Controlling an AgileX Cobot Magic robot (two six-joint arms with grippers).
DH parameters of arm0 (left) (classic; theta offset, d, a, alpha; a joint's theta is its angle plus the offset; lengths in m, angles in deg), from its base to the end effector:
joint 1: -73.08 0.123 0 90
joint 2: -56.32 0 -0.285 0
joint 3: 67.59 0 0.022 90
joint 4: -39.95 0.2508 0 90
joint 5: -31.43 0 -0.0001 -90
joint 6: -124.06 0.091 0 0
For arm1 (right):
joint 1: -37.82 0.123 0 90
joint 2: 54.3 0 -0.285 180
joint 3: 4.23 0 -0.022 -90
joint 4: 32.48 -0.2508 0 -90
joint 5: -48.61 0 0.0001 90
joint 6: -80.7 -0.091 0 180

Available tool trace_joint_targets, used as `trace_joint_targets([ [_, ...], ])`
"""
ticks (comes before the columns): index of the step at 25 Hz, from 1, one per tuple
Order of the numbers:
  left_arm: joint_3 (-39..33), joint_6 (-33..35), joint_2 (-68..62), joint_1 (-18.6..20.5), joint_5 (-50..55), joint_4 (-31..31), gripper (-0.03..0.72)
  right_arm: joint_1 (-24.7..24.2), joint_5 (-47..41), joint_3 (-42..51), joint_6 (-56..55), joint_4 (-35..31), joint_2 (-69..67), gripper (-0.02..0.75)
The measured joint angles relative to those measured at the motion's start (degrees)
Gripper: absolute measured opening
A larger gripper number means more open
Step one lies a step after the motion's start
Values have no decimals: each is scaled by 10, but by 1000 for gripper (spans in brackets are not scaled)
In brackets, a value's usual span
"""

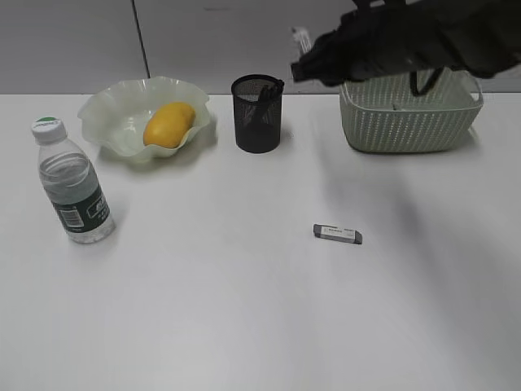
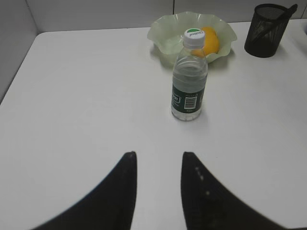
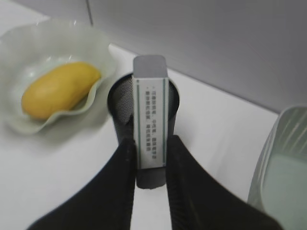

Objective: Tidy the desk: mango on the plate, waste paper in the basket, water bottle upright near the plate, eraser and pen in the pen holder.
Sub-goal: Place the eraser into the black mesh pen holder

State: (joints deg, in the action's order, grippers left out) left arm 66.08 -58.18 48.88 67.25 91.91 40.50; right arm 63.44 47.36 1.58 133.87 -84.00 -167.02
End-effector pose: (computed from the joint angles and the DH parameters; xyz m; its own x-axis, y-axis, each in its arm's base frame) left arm -0.0102 0.0018 0.2884 -0.4116 0.0075 -0.9113 0.0799 0.9964 -0.0279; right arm 0.3782 0.1832 0.2408 -0.4283 -0.2375 -0.8719 -0.4583 0.8886 -0.0169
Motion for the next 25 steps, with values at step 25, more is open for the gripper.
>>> trace_joint_targets([
  [25,0,0,0,0,0,0,237,0,-9,-306,-4,-43,-261,159],
])
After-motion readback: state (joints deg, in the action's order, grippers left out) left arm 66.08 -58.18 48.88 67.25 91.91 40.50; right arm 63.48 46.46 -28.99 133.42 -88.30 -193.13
